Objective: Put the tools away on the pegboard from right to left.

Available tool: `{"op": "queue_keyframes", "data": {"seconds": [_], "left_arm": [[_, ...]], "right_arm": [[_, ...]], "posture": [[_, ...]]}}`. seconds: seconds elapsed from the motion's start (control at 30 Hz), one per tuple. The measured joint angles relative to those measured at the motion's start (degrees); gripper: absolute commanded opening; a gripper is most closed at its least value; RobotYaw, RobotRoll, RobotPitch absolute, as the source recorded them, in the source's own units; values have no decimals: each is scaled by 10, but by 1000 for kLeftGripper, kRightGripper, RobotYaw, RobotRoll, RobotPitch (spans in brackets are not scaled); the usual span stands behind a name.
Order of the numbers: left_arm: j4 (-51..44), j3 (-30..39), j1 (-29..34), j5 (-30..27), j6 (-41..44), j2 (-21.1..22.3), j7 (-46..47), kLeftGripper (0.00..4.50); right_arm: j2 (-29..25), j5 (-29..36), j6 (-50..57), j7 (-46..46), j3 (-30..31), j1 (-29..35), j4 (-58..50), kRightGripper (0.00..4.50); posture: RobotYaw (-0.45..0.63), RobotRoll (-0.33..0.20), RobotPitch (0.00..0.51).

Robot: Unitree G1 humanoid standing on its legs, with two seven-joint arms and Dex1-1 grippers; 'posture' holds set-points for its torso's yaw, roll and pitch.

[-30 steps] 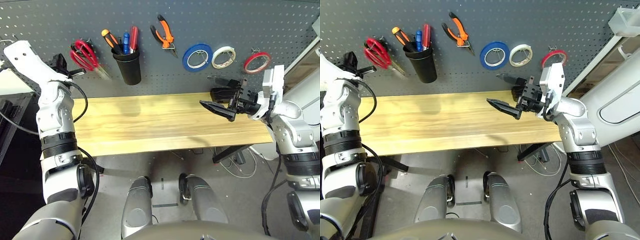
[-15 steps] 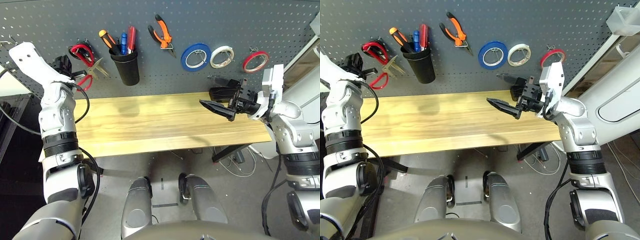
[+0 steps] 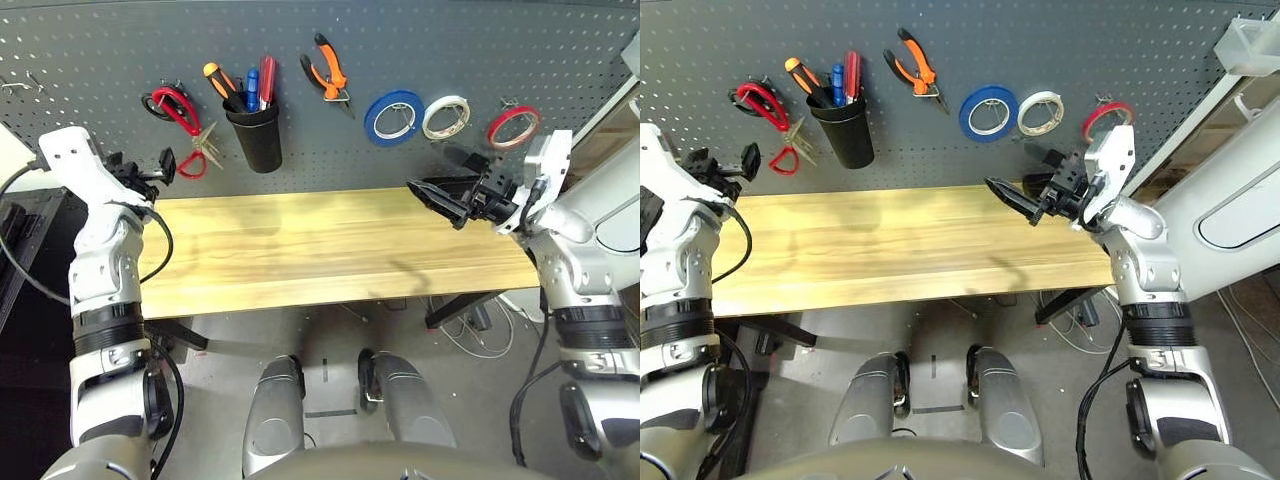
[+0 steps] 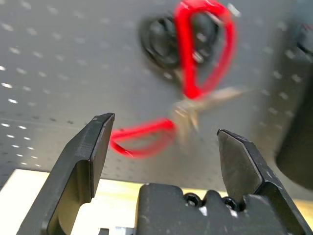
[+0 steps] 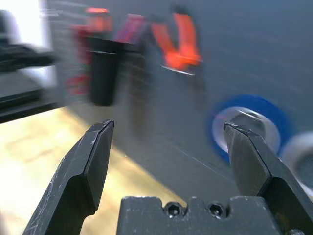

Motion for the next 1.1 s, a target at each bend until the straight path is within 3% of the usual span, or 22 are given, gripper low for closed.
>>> {"op": "queue_keyframes", "data": {"seconds": [0.23,0.43,0.83,1.1], "left_arm": [[29,-8,30,10,-74,-29,-5,4437],[37,-12,50,17,-134,-47,-4,4437],[75,-11,82,46,-173,-57,43,4437],[104,3,90,56,-195,-41,67,4437]], "right_arm": [[31,-95,-105,-165,-17,-24,155,4500],[35,-132,-155,-236,-17,-43,241,4500],[32,-161,-190,-303,-17,-81,345,4500],[31,-172,-199,-316,-16,-81,369,4500]], "posture": [[-19,0,65],[-11,0,63],[3,0,65],[-24,0,73]]}}
